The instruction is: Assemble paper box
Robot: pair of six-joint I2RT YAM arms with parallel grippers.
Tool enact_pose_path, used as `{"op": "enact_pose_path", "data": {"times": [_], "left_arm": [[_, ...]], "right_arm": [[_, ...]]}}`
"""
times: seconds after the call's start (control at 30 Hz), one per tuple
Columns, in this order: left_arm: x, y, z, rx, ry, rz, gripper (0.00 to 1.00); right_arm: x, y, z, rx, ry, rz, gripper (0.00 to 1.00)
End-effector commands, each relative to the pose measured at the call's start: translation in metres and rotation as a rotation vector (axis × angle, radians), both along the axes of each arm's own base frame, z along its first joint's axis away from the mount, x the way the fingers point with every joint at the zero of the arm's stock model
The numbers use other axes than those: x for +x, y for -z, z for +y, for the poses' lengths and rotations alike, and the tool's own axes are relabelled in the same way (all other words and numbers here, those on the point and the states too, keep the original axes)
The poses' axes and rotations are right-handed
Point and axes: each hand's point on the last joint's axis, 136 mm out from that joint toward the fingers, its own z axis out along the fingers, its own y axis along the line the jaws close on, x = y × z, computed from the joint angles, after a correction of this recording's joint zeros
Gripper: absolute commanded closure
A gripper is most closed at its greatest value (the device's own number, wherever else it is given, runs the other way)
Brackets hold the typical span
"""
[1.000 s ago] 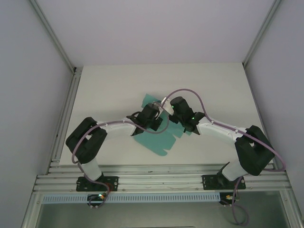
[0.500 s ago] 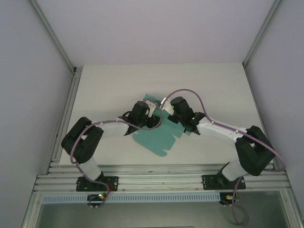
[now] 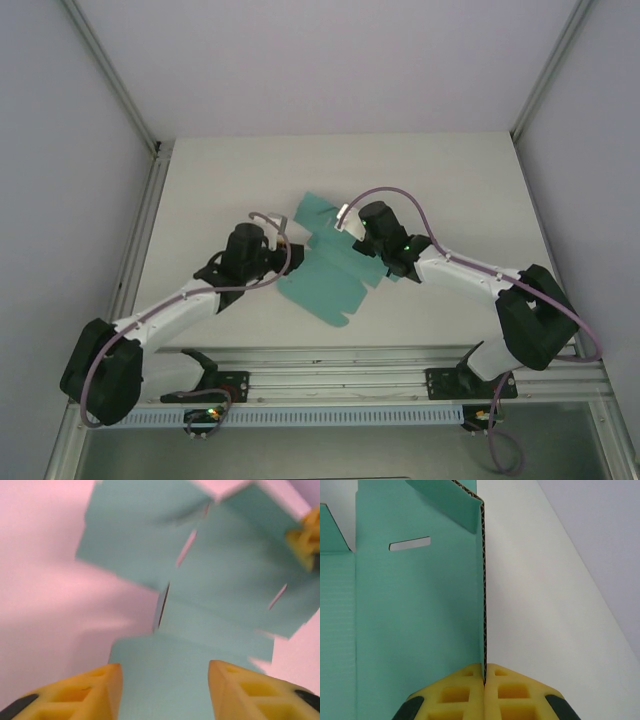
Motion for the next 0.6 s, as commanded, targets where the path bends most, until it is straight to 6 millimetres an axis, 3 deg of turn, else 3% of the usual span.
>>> {"op": "enact_pose_path", "data": {"times": [0.0, 0.1, 0.23, 0.4, 0.57], "left_arm": [[-0.026, 0.025, -0.011, -0.086, 0.055, 0.161, 0.62], [-0.026, 0.041, -0.022, -0.104, 0.09, 0.23, 0.7], [-0.02, 0.077, -0.019, -0.044, 0.073, 0.357, 0.88], [-0.016, 0.101, -0.015, -0.01, 0.046, 0.397, 0.91], [-0.018, 0.113, -0.016, 0.006, 0.053, 0.43, 0.94]], "right_arm": [[0.014, -0.023, 0.004, -0.001, -0.002, -0.066, 1.0], [0.018, -0.023, 0.014, -0.014, -0.03, -0.079, 1.0], [0.012, -0.023, 0.033, -0.038, -0.121, -0.11, 1.0], [-0.001, -0.015, 0.057, -0.088, -0.228, -0.127, 1.0], [-0.024, 0.019, 0.075, -0.203, -0.311, -0.108, 1.0]]}}
